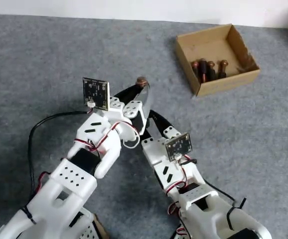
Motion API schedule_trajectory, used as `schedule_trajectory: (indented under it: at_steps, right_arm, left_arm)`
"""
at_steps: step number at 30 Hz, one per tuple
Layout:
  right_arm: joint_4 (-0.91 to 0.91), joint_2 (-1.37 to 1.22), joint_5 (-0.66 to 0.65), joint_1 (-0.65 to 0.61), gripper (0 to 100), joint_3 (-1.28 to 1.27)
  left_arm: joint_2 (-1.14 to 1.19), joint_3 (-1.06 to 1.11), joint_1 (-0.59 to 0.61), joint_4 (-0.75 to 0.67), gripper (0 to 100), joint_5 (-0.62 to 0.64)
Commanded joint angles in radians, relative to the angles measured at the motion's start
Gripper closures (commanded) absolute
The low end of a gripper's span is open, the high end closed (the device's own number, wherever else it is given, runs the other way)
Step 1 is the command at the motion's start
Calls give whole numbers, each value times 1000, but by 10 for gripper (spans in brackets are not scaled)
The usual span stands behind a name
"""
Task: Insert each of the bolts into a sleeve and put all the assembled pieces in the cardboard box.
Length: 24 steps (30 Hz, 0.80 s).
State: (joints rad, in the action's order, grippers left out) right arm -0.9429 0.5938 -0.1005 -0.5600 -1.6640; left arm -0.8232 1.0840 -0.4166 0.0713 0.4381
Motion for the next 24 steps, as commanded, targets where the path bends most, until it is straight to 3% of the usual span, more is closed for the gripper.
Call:
schedule_trajectory:
  at_steps: [1,15,21,24]
  right_arm:
    - [-1,21,-6,15,993,-85]
    - [-2,31,-6,30,993,-85]
    - [-2,28,-5,62,993,-85]
    - [-2,22,-5,61,993,-85]
  left_arm:
    - [-19,2,35,-17,995,2]
    - [-10,44,35,-18,993,0]
    - [-12,142,31,-17,992,-206]
    - [-13,209,31,-17,992,-212]
